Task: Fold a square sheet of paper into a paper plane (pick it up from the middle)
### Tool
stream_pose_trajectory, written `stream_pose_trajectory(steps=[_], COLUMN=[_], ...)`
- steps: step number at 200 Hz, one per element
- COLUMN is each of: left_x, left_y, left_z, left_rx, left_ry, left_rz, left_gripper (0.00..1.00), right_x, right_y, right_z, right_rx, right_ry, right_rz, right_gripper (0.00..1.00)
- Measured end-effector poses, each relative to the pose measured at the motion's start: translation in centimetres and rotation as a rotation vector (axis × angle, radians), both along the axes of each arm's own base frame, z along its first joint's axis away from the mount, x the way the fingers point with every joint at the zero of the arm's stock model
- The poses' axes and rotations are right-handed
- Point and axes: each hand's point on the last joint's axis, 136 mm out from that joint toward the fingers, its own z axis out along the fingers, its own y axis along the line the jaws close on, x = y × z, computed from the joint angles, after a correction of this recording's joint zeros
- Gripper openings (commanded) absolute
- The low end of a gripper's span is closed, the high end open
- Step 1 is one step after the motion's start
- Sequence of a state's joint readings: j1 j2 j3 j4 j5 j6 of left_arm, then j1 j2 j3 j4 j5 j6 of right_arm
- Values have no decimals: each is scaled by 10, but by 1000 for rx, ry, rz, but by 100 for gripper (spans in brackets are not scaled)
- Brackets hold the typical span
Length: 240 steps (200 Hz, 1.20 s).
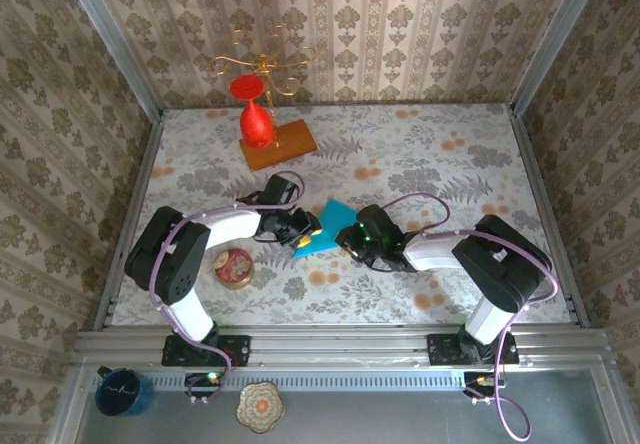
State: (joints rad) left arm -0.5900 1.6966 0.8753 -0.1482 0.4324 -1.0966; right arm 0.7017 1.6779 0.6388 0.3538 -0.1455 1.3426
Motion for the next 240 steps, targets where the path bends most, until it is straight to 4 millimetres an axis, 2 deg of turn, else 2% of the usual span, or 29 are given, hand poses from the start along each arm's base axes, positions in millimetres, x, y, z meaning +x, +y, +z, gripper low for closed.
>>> stream_pose_trajectory(steps=[37, 80, 141, 240], left_x=[3, 15, 17, 18], left_y=[0, -6, 0, 6], left_z=[6, 17, -7, -7], left_rx=[-11, -28, 1, -72], left_ry=[-19, -68, -18, 6], left_rz=[-26, -70, -65, -3], left_gripper=[41, 41, 40, 40], right_x=[0, 0, 1, 9], right_y=[0, 0, 1, 17], right_z=[-2, -2, -1, 3], right_rx=[-3, -3, 2, 95], right_ry=[4, 4, 1, -19], right_rz=[1, 1, 0, 4], right_gripper=[29, 29, 33, 30])
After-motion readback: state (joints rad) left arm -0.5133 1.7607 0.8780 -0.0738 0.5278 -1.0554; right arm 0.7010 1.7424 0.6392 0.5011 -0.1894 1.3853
